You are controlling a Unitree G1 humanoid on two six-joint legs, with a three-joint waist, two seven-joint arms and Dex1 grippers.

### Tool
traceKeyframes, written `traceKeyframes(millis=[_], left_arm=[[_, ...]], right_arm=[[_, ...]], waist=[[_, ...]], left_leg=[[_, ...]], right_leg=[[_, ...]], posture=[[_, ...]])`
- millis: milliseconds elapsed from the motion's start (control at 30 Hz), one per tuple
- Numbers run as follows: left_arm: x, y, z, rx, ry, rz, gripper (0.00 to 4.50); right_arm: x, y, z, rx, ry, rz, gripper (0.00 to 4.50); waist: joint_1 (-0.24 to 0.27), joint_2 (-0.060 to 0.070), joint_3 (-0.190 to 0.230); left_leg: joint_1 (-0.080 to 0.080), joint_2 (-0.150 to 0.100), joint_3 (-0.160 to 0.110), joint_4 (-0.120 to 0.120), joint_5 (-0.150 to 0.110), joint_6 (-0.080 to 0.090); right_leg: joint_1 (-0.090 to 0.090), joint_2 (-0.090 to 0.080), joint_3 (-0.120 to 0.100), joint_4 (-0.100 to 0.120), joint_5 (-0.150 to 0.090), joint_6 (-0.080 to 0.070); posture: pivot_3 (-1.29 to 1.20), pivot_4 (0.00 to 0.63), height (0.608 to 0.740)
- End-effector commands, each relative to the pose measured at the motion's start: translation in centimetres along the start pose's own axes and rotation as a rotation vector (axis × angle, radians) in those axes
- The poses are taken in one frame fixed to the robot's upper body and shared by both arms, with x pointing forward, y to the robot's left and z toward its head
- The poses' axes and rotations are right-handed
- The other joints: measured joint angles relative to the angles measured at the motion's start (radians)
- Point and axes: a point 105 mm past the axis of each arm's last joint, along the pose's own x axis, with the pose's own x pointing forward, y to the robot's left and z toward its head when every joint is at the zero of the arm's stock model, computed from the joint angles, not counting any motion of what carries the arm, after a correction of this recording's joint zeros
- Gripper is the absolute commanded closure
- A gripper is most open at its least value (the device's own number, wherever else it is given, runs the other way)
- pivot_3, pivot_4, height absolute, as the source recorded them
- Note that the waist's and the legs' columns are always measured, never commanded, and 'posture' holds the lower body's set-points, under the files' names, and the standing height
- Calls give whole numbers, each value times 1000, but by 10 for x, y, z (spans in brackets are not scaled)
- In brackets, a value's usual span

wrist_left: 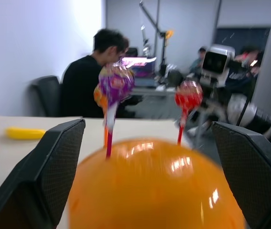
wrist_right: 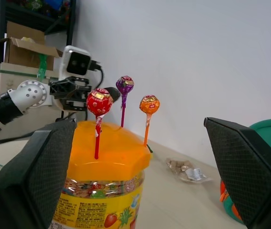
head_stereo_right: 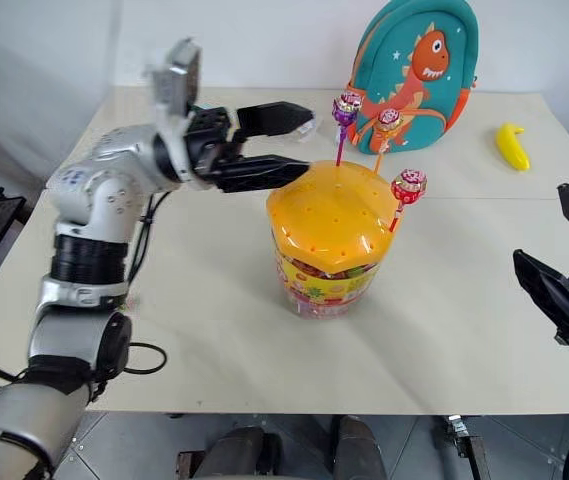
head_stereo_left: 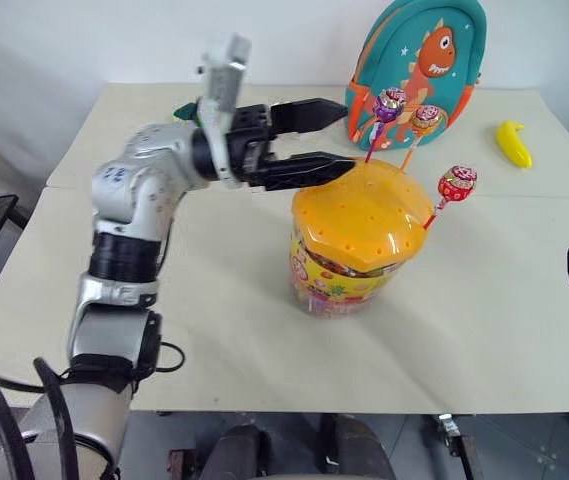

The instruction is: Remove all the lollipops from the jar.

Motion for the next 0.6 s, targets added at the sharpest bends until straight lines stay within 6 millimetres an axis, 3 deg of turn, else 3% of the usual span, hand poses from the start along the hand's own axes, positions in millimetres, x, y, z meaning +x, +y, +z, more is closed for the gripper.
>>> traceKeyframes(millis=[33,100,200,467,600], left_arm=[[15,15,4,37,42,51,18],[21,18,4,40,40,53,18],[29,19,7,28,32,27,607],[33,12,7,3,33,-18,3081],[32,9,20,-5,-27,-14,4348]], right_arm=[[0,7,-1,-7,9,10,0],[-1,9,-2,-1,8,3,0],[-1,12,-4,6,6,-5,0],[-3,12,-6,20,18,-3,0],[0,11,-9,35,22,18,0]], waist=[[3,0,0],[3,0,0],[5,0,0],[5,0,0],[3,0,0]], left_leg=[[0,0,0,0,0,0],[0,0,0,0,0,0],[0,0,0,0,0,0],[0,0,0,0,0,0],[-1,0,0,0,0,0]], right_leg=[[0,0,0,0,0,0],[0,0,0,0,0,0],[0,0,0,-1,0,0],[0,0,0,-1,0,0],[0,0,0,-1,0,0]], posture=[[0,150,740],[0,150,740],[0,150,740],[0,150,740],[0,150,740]])
